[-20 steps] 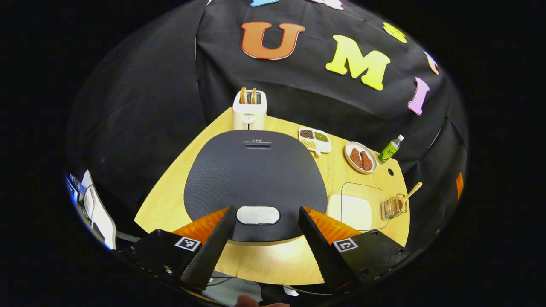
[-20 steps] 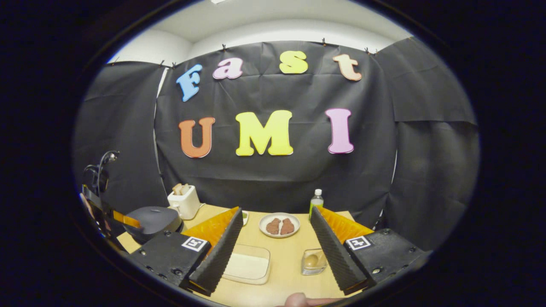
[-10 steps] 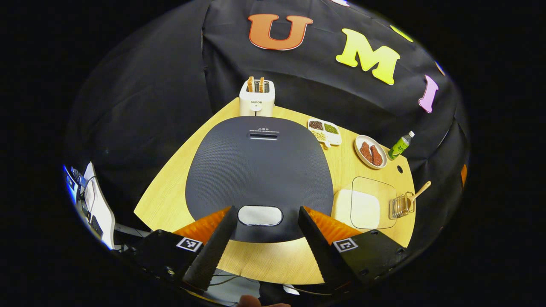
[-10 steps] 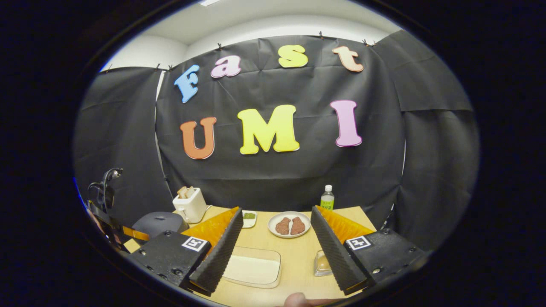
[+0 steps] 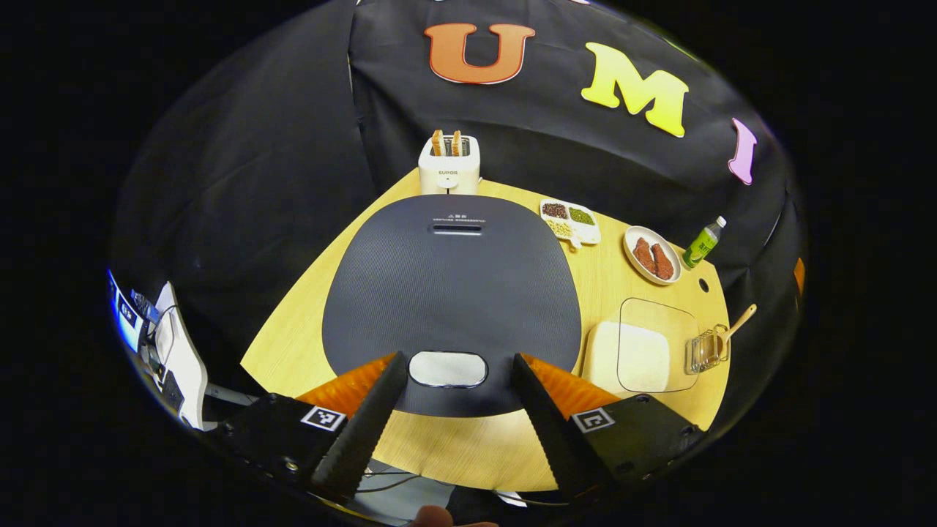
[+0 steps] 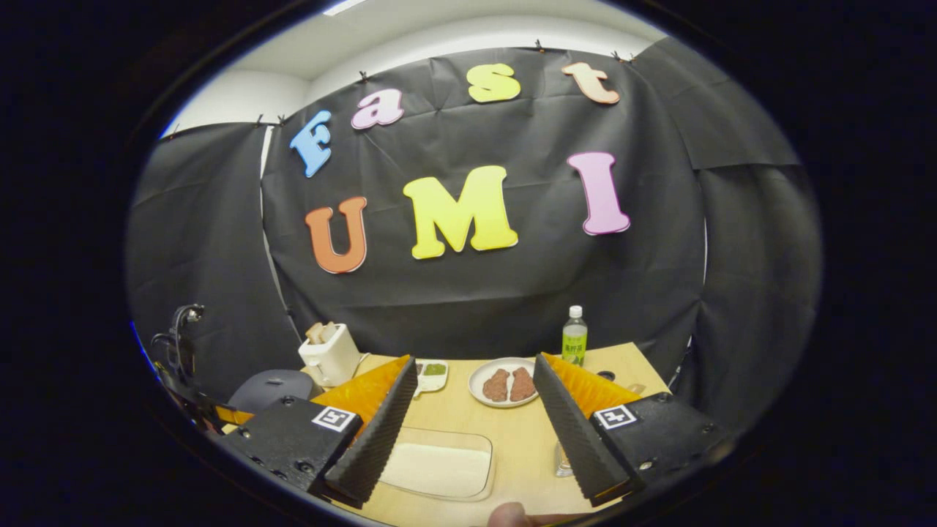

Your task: Close the left gripper, press the button to open the rice cooker; take a wooden spoon from the chopstick holder with the right hand, scoop a spoonful of rice and pour it into the rice cooker, then put the wooden spoon back into the chopstick holder.

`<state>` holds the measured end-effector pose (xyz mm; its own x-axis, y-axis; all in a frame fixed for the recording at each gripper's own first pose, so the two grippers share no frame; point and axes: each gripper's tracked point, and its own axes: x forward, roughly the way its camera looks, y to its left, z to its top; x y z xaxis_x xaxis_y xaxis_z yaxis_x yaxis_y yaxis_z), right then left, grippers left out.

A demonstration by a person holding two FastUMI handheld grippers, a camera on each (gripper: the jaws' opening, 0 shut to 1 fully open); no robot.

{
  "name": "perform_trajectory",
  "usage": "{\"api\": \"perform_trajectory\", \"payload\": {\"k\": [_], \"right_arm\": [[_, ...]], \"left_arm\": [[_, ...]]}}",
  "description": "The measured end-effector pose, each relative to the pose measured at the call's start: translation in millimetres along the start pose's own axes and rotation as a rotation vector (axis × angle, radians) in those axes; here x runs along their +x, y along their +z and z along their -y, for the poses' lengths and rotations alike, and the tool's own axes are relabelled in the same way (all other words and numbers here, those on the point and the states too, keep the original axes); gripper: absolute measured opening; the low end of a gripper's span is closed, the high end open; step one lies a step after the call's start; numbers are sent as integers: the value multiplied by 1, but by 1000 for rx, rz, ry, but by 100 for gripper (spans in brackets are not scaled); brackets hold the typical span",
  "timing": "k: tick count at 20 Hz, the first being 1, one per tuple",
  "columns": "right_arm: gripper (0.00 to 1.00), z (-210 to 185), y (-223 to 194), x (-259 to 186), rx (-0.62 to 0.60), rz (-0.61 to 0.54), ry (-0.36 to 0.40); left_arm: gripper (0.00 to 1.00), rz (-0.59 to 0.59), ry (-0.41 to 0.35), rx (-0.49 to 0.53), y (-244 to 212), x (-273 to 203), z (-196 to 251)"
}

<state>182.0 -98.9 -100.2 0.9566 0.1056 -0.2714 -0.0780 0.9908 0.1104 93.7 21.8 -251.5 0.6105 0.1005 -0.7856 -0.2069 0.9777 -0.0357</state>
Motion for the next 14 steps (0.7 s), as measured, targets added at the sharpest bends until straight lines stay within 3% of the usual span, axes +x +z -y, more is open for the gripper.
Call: {"api": "perform_trajectory", "payload": {"k": [3, 6, 14], "right_arm": [[100, 1, 14, -13, 11, 33, -19], [97, 0, 34, -51, -8, 106, -60], [100, -30, 65, -208, -19, 262, -152]], "left_arm": [[97, 55, -22, -25, 5, -5, 5], [95, 155, -74, 14, 19, -32, 10], [95, 546, -241, 95, 38, -186, 35]]}}
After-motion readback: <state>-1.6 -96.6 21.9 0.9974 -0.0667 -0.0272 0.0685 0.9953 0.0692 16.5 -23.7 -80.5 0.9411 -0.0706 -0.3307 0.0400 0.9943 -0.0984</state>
